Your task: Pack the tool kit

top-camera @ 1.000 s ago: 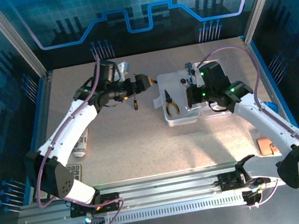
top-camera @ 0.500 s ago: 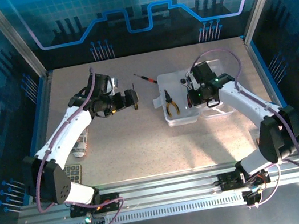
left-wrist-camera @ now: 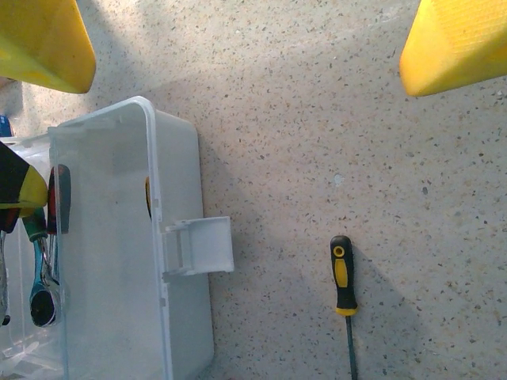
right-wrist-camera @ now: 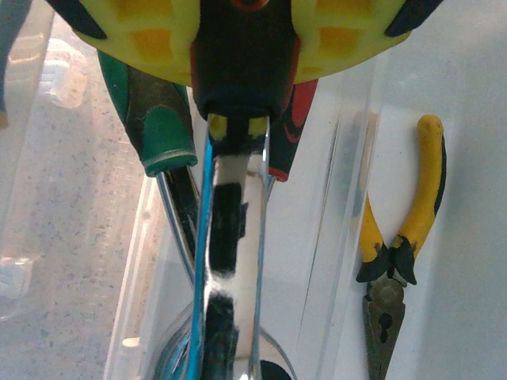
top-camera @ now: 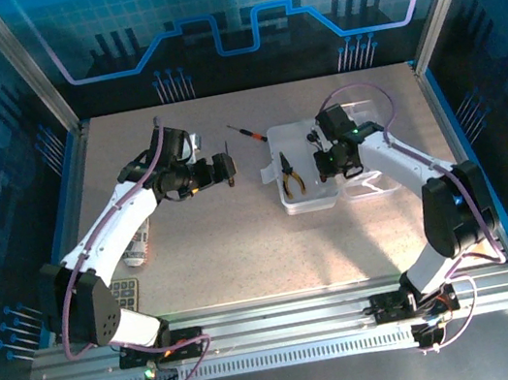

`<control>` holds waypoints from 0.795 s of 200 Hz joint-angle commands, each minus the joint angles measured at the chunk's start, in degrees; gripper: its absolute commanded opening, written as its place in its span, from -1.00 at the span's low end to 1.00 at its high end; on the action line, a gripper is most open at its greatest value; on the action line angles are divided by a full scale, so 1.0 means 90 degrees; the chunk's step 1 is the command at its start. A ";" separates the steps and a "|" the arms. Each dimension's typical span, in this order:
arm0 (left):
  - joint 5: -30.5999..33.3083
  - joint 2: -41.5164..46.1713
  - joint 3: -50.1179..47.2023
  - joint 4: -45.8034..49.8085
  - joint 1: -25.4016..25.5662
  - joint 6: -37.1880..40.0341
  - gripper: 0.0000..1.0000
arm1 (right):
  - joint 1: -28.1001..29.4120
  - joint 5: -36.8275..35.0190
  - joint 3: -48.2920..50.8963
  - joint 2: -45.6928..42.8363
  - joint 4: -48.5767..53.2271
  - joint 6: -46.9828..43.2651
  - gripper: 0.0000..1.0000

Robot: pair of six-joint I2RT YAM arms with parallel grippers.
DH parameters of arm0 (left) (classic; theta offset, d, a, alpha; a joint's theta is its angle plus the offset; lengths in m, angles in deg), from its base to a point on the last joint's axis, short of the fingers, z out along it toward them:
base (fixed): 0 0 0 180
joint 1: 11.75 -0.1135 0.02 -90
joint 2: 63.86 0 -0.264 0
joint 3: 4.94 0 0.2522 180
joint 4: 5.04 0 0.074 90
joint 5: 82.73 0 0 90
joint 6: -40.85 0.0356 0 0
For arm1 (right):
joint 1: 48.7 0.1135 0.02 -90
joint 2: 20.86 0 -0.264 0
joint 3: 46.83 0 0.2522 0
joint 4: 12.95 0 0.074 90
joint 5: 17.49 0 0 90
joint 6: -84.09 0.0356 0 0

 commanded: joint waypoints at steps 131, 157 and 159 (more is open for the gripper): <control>-0.0330 -0.0363 0.0062 -0.0222 -0.0012 -0.0085 0.98 | -0.0068 0.1360 -0.0682 -0.0762 0.1540 -0.0274 -1.00; -0.0339 -0.0381 0.0067 -0.0222 -0.0012 -0.0070 0.99 | -0.0097 0.1709 -0.0634 -0.0844 0.2049 -0.0507 -1.00; -0.0348 -0.0375 0.0067 -0.0230 -0.0012 -0.0070 0.99 | -0.0101 0.1733 -0.0627 -0.0855 0.2096 -0.0523 -1.00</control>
